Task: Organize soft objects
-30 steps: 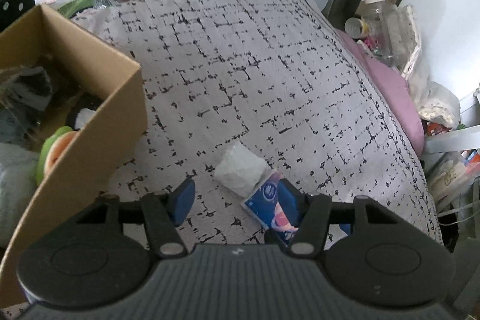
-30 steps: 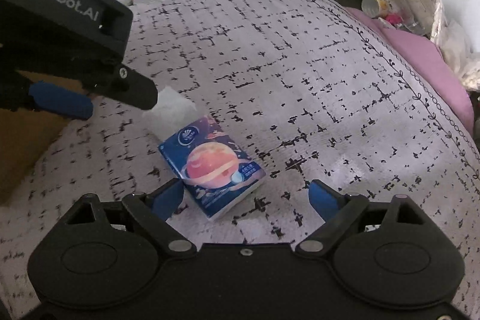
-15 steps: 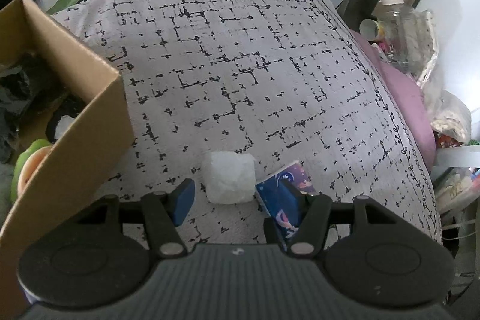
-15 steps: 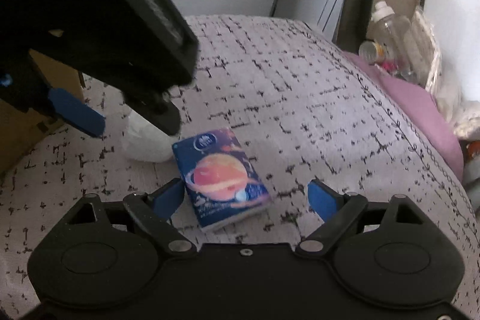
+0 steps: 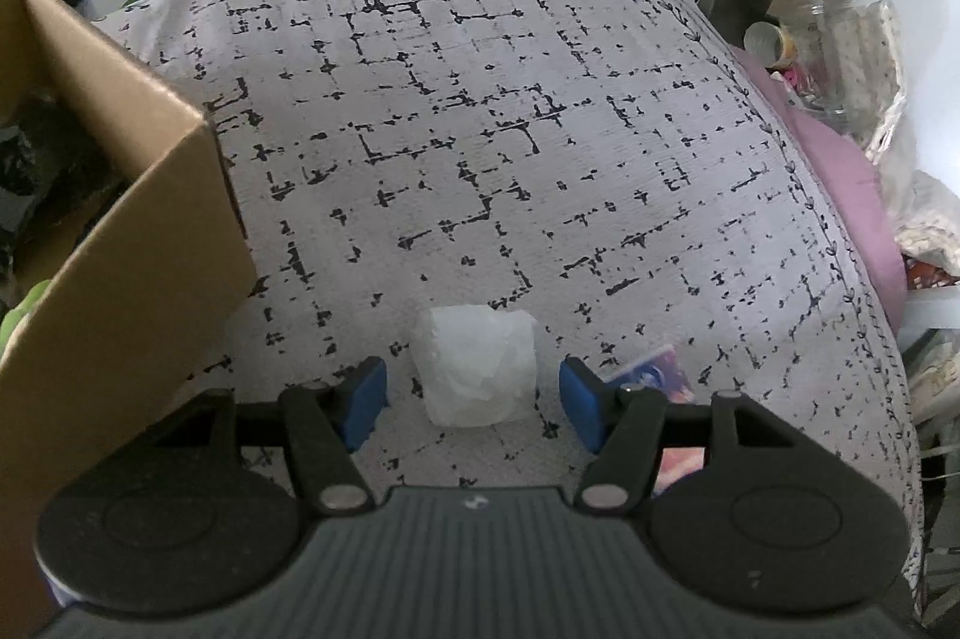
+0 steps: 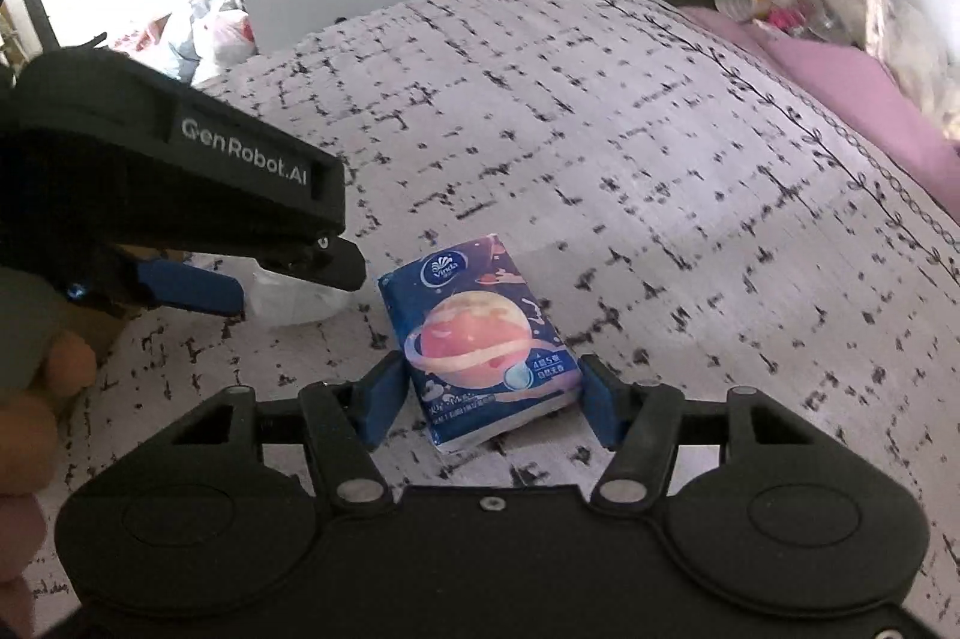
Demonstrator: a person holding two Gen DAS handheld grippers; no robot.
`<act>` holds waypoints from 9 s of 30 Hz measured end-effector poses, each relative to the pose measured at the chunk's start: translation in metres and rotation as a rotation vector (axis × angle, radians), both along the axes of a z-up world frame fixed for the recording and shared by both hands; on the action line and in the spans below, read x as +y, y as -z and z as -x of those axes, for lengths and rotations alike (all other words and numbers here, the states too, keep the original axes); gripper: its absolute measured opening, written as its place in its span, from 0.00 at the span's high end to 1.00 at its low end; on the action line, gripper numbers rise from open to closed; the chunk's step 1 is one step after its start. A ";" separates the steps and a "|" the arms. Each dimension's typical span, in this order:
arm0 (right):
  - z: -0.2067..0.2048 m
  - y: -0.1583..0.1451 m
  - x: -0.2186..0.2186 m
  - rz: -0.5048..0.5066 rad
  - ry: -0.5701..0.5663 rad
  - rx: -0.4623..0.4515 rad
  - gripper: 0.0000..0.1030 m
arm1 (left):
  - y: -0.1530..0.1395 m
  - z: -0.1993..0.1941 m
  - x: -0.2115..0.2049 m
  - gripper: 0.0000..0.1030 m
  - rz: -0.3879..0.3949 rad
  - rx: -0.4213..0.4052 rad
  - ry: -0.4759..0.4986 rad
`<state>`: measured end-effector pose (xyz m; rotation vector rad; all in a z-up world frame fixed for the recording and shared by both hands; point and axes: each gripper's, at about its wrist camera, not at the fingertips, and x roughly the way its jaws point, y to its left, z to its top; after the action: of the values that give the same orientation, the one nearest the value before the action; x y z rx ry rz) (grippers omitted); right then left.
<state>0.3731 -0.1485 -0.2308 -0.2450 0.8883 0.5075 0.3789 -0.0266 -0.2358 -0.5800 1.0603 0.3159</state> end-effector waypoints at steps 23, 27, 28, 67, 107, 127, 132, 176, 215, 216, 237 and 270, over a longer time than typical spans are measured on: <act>0.012 -0.041 -0.024 -0.047 0.099 -0.023 0.43 | -0.037 0.033 -0.012 0.56 -0.112 -0.115 0.094; 0.022 -0.057 -0.029 -0.065 0.107 -0.061 0.43 | -0.049 0.048 -0.010 0.56 -0.112 -0.131 0.085; 0.024 -0.061 -0.030 -0.068 0.116 -0.075 0.43 | -0.053 0.052 -0.009 0.56 -0.110 -0.134 0.082; 0.112 -0.159 0.011 -0.215 0.049 -0.284 0.43 | -0.174 0.188 0.082 0.56 -0.170 -0.316 0.026; 0.132 -0.110 0.135 -0.115 -0.166 -0.150 0.42 | -0.086 0.198 0.190 0.49 -0.037 -0.131 -0.108; 0.129 -0.101 0.143 -0.143 -0.141 -0.096 0.27 | -0.095 0.192 0.200 0.43 0.001 -0.130 -0.086; 0.135 -0.110 0.128 -0.157 -0.110 -0.087 0.27 | -0.107 0.197 0.196 0.35 -0.010 -0.139 -0.070; 0.252 -0.205 0.003 -0.321 0.181 -0.094 0.00 | -0.210 0.307 0.094 0.01 -0.262 -0.236 0.264; 0.359 -0.230 -0.026 -0.239 0.277 -0.216 0.00 | -0.248 0.421 0.072 0.00 -0.347 -0.419 0.321; 0.358 -0.229 -0.024 -0.238 0.273 -0.213 0.00 | -0.247 0.422 0.073 0.00 -0.343 -0.416 0.319; 0.363 -0.228 -0.021 -0.234 0.277 -0.207 0.00 | -0.243 0.423 0.080 0.00 -0.328 -0.406 0.302; 0.361 -0.229 -0.019 -0.228 0.287 -0.202 0.00 | -0.242 0.424 0.080 0.00 -0.326 -0.403 0.301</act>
<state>0.0120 -0.1678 -0.0014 0.0397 0.6483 0.3068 -0.0450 0.0539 0.0065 -0.1735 0.6736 0.0952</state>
